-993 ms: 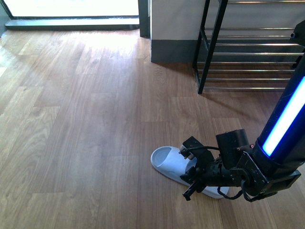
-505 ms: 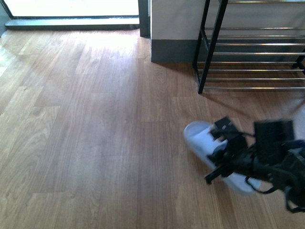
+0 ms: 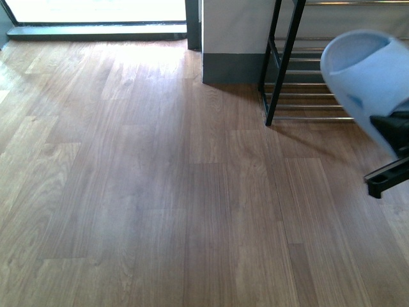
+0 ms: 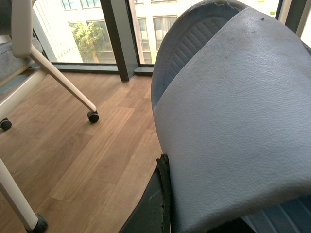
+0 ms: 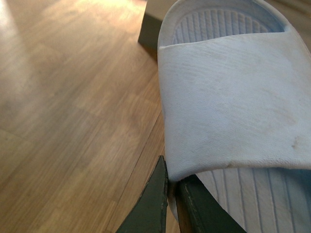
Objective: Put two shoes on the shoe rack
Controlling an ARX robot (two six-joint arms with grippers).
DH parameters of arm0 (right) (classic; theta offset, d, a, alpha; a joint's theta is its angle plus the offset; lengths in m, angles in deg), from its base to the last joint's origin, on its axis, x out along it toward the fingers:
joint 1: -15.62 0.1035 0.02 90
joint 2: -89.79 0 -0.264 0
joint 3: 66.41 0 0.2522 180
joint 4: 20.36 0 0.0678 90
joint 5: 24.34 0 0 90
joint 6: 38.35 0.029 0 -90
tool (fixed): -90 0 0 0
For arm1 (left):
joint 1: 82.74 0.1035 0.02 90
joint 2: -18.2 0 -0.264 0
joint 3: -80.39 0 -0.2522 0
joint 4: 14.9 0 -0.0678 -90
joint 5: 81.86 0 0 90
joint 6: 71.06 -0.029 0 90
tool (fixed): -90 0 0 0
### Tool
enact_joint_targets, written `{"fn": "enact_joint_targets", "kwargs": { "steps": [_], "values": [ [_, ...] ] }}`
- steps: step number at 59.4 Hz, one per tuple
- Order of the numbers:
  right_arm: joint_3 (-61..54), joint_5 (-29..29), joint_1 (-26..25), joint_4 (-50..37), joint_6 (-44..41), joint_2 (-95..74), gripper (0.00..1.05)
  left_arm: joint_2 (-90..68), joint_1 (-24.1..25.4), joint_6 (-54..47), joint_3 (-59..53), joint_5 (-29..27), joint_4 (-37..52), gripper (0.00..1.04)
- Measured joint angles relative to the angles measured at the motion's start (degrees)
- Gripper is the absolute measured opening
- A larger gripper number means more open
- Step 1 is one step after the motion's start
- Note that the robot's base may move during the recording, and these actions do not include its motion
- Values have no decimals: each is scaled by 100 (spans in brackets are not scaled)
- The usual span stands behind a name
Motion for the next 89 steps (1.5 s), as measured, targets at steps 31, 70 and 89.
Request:
{"fn": "enact_joint_targets", "kwargs": {
  "steps": [31,70,89],
  "values": [
    [-1368,365,-188,3246,22,6325,1,0,0,0,0,0,0,2],
    [-1814,769,-861,1279,197,5587,1,2,0,0,0,-24,0,2],
    [-1816,782,-861,1279,197,5587,1,0,0,0,0,-11,0,2]
  ]
}}
